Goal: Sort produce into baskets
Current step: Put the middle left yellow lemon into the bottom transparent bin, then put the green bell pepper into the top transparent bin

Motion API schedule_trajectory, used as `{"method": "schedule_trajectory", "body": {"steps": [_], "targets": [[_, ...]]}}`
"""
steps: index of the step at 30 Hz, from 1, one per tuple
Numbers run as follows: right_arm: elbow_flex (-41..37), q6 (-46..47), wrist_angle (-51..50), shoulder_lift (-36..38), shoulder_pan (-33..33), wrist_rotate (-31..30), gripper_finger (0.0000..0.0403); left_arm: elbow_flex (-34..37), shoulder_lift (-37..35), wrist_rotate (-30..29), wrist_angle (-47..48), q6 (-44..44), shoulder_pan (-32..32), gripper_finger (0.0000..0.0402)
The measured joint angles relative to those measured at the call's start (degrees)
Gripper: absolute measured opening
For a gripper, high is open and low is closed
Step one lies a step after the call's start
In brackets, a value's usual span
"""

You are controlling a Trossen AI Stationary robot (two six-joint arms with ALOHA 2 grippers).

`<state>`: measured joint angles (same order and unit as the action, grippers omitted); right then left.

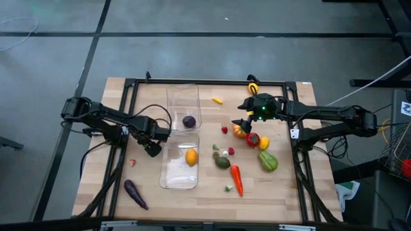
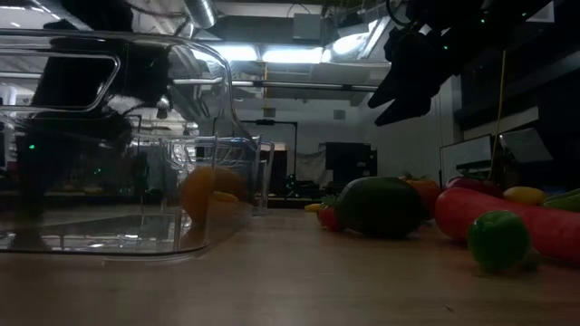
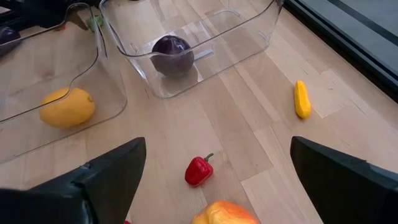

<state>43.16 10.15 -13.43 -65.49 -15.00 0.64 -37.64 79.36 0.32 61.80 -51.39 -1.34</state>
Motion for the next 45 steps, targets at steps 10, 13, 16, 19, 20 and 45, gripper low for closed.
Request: {"method": "schedule_trajectory", "body": {"steps": [10, 13, 16, 19, 20, 45], "targets": [[0.0, 0.0, 0.0, 0.0, 0.0, 0.0, 0.0395, 4.1, -0.4, 0.5, -7.4, -1.4, 0.0, 0.0280], [0.0, 0.0, 0.0, 0.0, 0.0, 0.0, 0.0395, 4.2, -0.3, 0.6, -7.3, -1.4, 0.0, 0.0278], [0.0, 0.0, 0.0, 0.0, 0.0, 0.0, 0.0395, 4.2, -0.3, 0.8, -7.4, -1.3, 0.0, 0.0264], [0.0, 0.0, 0.0, 0.0, 0.0, 0.0, 0.0395, 4.2, -0.2, 1.1, -7.6, -1.2, 0.0, 0.0239], [0.0, 0.0, 0.0, 0.0, 0.0, 0.0, 0.0395, 4.2, -0.2, 1.2, -7.7, -1.2, 0.0, 0.0230], [0.0, 0.0, 0.1, 0.0, 0.0, 0.0, 0.0395, 1.1, -5.9, 2.6, -0.3, -0.8, 0.0, 0.0117]]}}
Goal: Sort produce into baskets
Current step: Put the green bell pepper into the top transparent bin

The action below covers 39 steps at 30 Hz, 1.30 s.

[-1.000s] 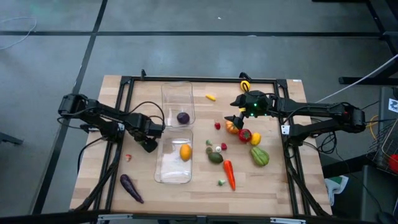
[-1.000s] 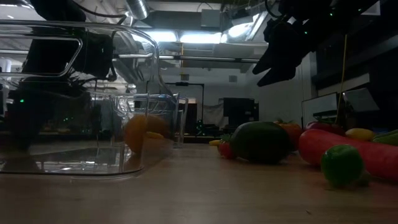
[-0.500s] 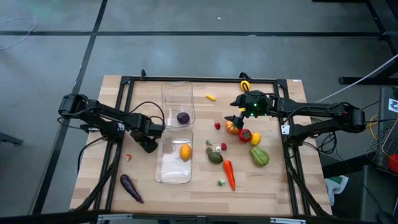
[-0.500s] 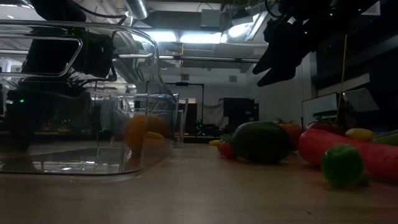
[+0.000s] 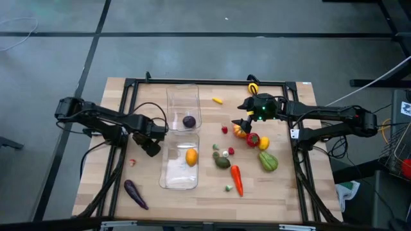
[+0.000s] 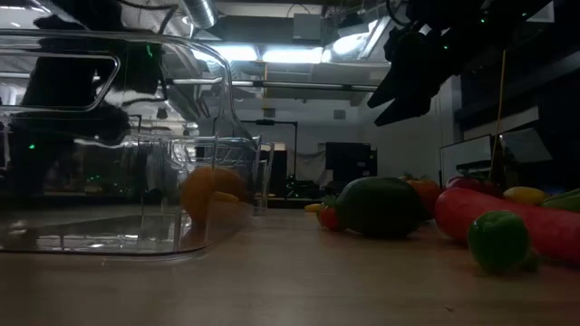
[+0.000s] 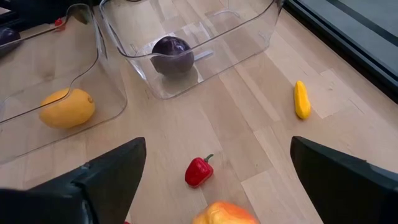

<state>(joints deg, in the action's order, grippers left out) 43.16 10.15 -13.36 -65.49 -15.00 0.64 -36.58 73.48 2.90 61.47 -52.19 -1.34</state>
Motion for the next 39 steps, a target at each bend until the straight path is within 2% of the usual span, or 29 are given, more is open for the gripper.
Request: {"method": "schedule_trajectory", "body": {"steps": [5, 13, 17, 23, 30, 34, 39], "targets": [[0.0, 0.0, 0.0, 0.0, 0.0, 0.0, 0.0395, -2.7, -4.1, 0.3, 2.9, -0.2, 0.0, 0.0116], [0.0, 0.0, 0.0, 0.0, 0.0, 0.0, 0.0395, -8.4, -10.5, 0.7, 2.3, -0.3, 0.0, 0.0116], [0.0, 0.0, 0.0, 0.0, 0.0, 0.0, 0.0395, -10.6, -12.4, -1.8, 1.0, -2.3, 0.0, 0.0116], [0.0, 0.0, 0.0, 0.0, 0.0, 0.0, 0.0395, -11.1, -13.5, -7.9, -10.2, -2.8, 2.0, 0.0116], [0.0, 0.0, 0.0, 0.0, 0.0, 0.0, 0.0395, -10.5, -11.9, -18.8, -28.8, 5.5, 7.0, 0.0116], [0.0, 0.0, 0.0, 0.0, 0.0, 0.0, 0.0395, -9.5, -8.7, -19.4, -35.7, 12.2, 9.2, 0.0116], [0.0, 0.0, 0.0, 0.0, 0.0, 0.0, 0.0395, -9.4, -3.3, -19.5, -36.8, 18.2, 11.0, 0.0116]]}}
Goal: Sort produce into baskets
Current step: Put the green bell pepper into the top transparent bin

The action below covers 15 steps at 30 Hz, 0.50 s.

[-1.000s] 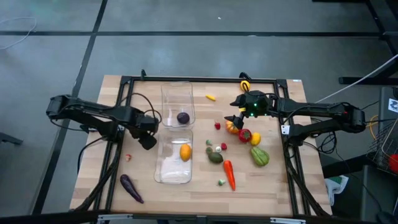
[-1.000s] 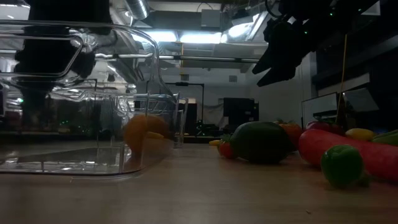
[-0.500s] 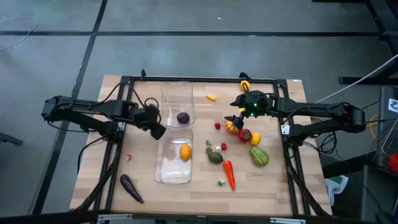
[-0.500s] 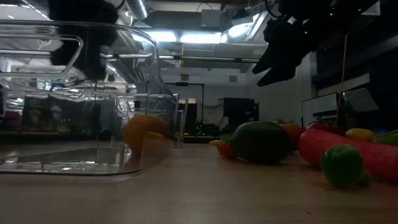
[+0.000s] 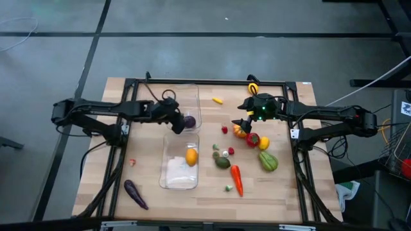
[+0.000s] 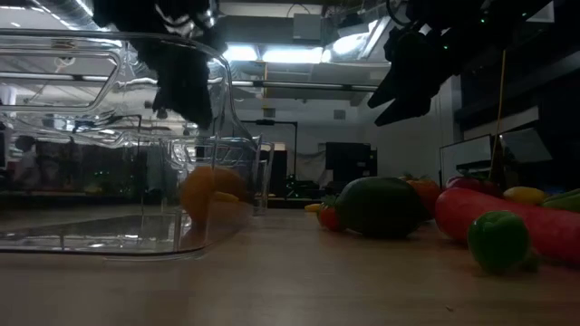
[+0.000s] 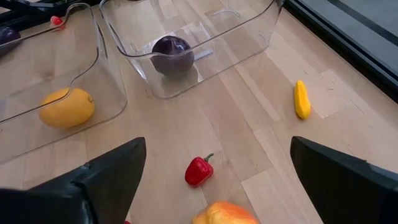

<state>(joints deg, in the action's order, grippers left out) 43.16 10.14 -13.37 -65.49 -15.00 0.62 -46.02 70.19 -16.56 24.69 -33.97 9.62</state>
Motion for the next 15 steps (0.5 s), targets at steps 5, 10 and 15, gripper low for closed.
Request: {"method": "schedule_trajectory", "body": {"steps": [5, 10, 15], "targets": [[0.0, 0.0, 0.0, 0.0, 0.0, -0.2, 0.0395, 0.0, 4.3, 0.0, 0.0, 5.5, 1.1, 0.0116], [0.0, 0.0, 0.5, 0.0, 0.0, -1.0, 0.0395, 0.1, 6.3, 0.4, 0.2, 7.1, 2.3, 0.0122], [0.0, 0.0, 4.2, 0.0, 0.0, -3.1, 0.0395, 0.1, 6.4, 0.4, 0.2, 7.9, 3.3, 0.0155]]}}
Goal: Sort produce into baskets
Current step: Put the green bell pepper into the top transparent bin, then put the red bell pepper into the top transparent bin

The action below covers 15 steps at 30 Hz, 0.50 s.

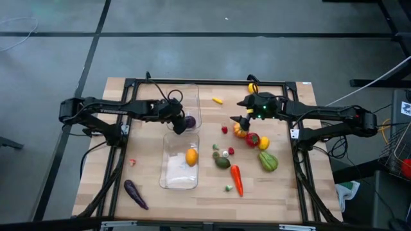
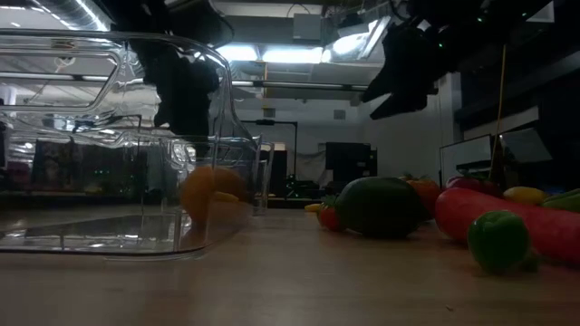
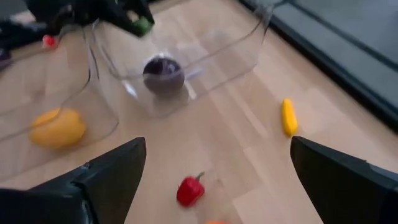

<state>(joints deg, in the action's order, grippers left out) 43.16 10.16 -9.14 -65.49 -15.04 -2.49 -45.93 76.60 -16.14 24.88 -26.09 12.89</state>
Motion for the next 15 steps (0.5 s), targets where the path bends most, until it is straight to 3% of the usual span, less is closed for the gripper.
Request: {"method": "schedule_trajectory", "body": {"steps": [6, 15], "targets": [[0.0, 0.2, 4.5, -0.8, -2.2, -0.1, 0.0395, 0.0, 0.0, 0.0, -0.1, 0.0, 0.7, 0.0182], [0.0, 3.2, 5.2, -8.6, -4.1, 1.4, 0.0395, 0.0, 0.0, 0.1, -0.3, 0.0, 0.7, 0.0180]]}}
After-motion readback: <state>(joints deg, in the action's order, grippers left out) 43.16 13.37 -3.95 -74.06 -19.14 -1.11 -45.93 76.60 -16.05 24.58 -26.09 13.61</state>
